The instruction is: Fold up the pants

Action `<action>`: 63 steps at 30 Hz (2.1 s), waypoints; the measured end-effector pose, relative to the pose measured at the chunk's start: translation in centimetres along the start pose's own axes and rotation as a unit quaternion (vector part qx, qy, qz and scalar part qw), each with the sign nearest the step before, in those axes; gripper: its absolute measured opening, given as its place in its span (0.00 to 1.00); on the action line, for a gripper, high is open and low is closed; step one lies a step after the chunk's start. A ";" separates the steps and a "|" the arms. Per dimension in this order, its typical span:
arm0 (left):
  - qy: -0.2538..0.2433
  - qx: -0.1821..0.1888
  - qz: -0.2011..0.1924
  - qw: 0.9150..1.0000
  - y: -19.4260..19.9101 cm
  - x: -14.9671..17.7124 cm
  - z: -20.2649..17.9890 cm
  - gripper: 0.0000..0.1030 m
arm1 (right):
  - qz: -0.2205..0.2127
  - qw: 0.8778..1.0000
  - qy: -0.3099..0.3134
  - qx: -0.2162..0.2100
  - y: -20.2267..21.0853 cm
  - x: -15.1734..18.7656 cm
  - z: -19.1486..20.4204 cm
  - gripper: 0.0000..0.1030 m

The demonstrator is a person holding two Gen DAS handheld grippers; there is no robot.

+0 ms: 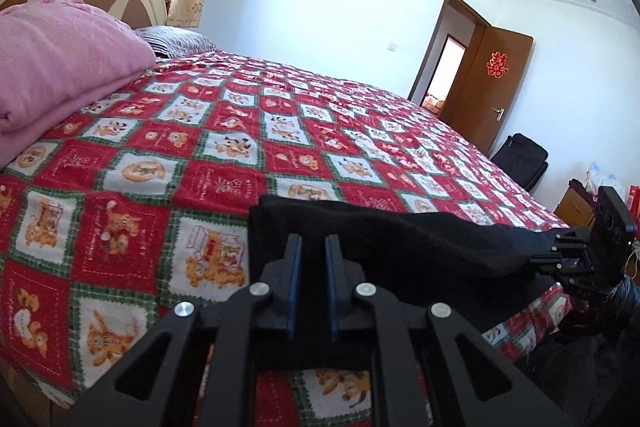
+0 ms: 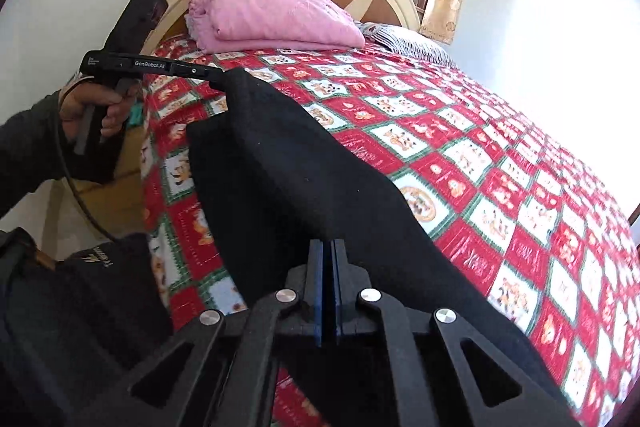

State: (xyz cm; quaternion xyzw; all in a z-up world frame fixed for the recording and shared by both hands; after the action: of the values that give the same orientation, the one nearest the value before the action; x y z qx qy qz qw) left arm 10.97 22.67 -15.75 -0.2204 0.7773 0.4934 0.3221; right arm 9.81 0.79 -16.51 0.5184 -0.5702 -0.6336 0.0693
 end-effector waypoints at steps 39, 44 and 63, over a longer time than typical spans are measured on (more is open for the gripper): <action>0.008 0.005 0.059 0.998 -3.7 3.6 0.7 0.07 | 0.040 0.994 0.092 -0.038 -9.3 -3.9 8.0 0.24; 0.016 0.009 0.055 0.998 -2.8 3.5 1.3 0.06 | 0.033 0.994 0.091 -0.049 -9.1 -4.3 9.0 0.03; 0.017 -0.015 0.073 0.997 -2.6 3.7 2.2 0.16 | -0.002 0.993 0.097 -0.069 -6.3 -5.0 10.5 0.00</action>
State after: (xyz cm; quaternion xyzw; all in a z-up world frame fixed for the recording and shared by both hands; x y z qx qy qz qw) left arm 10.77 23.46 -20.68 -0.1761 0.7891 0.5239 0.2681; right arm 7.55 13.20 -20.59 0.5729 -0.5145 -0.6181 0.1583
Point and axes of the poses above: each gripper's, at about its wrist camera, not at the fingertips, and y roughly against the way its jaws point, z to its left, x to its underside, the point moved 5 cm from there along -y, roughly the way its jaws point, and after that the axes turned 9 degrees about z, right-handed, at the moved point
